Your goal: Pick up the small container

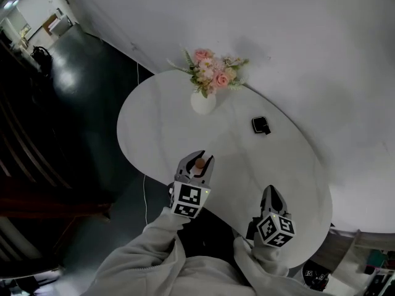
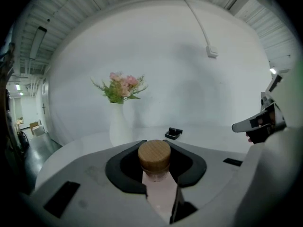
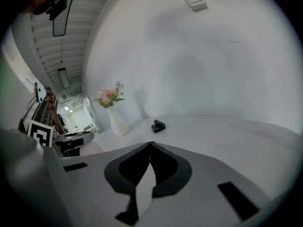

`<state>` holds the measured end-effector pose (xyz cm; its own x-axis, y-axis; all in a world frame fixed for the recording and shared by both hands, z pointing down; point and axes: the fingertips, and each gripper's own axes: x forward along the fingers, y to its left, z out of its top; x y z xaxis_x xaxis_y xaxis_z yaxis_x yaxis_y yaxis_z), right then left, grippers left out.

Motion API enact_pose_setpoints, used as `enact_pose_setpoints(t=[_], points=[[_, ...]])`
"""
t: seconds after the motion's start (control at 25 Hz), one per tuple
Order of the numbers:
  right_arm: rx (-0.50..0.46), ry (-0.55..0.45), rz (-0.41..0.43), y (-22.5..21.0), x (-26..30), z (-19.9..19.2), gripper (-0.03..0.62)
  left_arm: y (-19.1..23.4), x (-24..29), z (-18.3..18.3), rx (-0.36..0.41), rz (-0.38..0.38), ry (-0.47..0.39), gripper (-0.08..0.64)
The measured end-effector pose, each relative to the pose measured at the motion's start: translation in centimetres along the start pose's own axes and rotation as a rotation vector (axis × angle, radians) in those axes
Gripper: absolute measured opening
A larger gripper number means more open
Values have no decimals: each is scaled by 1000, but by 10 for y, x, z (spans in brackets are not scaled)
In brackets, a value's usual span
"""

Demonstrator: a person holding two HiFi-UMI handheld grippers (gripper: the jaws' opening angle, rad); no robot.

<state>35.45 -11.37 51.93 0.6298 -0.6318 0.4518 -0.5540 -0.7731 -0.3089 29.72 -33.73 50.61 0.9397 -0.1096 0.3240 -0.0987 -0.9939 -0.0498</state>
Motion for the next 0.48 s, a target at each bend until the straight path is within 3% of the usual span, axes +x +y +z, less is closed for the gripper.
enact_pose_setpoints(t=[0.48], points=[[-102,7,189,72,30,14,51,71,-78,-21,-59,213,32,104]])
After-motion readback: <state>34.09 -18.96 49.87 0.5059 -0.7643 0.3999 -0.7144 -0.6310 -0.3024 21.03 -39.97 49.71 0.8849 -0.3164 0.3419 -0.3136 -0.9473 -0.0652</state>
